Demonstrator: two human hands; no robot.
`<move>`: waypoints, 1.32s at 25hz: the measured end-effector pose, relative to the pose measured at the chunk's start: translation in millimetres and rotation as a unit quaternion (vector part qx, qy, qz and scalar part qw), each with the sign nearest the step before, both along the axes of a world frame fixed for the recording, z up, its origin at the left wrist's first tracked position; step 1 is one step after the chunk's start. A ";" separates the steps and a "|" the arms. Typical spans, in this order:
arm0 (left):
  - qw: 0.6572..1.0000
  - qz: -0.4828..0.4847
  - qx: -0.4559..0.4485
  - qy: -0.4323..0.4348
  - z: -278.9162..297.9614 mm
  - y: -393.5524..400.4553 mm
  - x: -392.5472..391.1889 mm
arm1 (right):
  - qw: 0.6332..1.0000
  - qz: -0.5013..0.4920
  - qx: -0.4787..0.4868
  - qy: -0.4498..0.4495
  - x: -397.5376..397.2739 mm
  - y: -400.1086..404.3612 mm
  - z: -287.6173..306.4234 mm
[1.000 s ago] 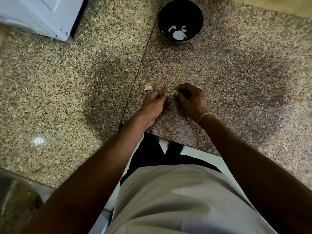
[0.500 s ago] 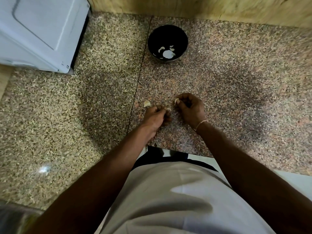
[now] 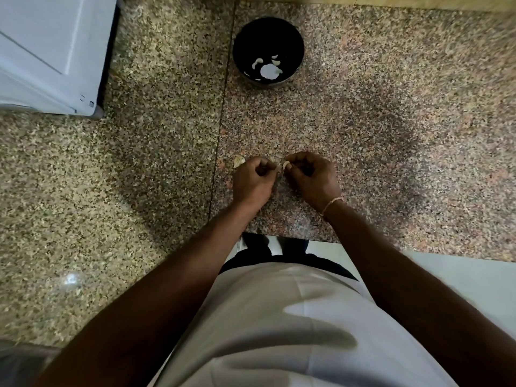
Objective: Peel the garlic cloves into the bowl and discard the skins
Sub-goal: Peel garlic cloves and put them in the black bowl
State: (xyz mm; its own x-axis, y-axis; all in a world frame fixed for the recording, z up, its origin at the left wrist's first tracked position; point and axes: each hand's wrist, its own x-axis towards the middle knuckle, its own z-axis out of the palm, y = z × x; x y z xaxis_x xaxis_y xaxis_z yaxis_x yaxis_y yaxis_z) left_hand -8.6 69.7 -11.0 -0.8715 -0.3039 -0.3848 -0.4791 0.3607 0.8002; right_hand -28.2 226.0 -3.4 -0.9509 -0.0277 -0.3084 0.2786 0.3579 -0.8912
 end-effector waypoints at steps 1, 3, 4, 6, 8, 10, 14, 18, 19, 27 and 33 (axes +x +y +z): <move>1.000 -0.009 -0.005 0.005 -1.0 -1.0 2.2 | 1.000 0.006 0.007 0.005 0.2 -0.8 0.3; 1.000 -0.019 -0.008 0.007 -1.9 -3.3 3.8 | 1.000 0.015 0.015 0.008 -0.5 -2.0 0.6; 1.000 -0.020 -0.007 0.012 -1.9 -4.4 3.7 | 1.000 0.019 0.017 0.008 -0.9 -2.2 1.1; 1.000 -0.020 -0.006 0.020 -1.8 -7.1 2.7 | 0.999 0.024 0.022 0.013 -2.0 -3.8 1.8; 0.999 -0.025 -0.011 0.026 -1.1 -9.4 1.9 | 0.999 0.028 0.029 0.018 -2.1 -5.7 2.1; 0.999 -0.036 0.007 0.032 1.1 -11.5 1.2 | 0.999 0.034 0.028 0.019 -2.6 -7.6 2.3; 0.994 -0.034 0.099 0.034 2.6 -14.2 1.4 | 0.997 0.051 0.037 0.033 -5.0 -9.4 4.4; 0.991 -0.004 0.129 0.032 3.0 -14.3 1.3 | 0.997 0.057 0.034 0.039 -6.9 -9.9 9.4; 0.990 -0.004 0.135 0.032 3.7 -14.7 0.8 | 0.997 0.055 0.030 0.039 -7.5 -9.6 10.4; 0.981 -0.001 0.194 0.011 4.9 -14.9 -0.7 | 0.998 0.046 0.041 0.035 -9.8 -9.6 16.5; 0.968 0.007 0.252 -0.013 6.7 -16.1 -1.7 | 0.999 0.042 0.016 0.013 -13.2 -7.8 19.2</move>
State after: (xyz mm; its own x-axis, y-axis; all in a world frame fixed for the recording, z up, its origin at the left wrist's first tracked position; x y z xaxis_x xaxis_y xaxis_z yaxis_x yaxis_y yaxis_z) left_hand -10.3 53.6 -4.3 -0.8570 -0.0844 -0.5084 -0.5029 -0.0787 0.8608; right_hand -41.4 218.3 15.8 -0.9531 -0.0988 -0.2862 0.2236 0.4076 -0.8854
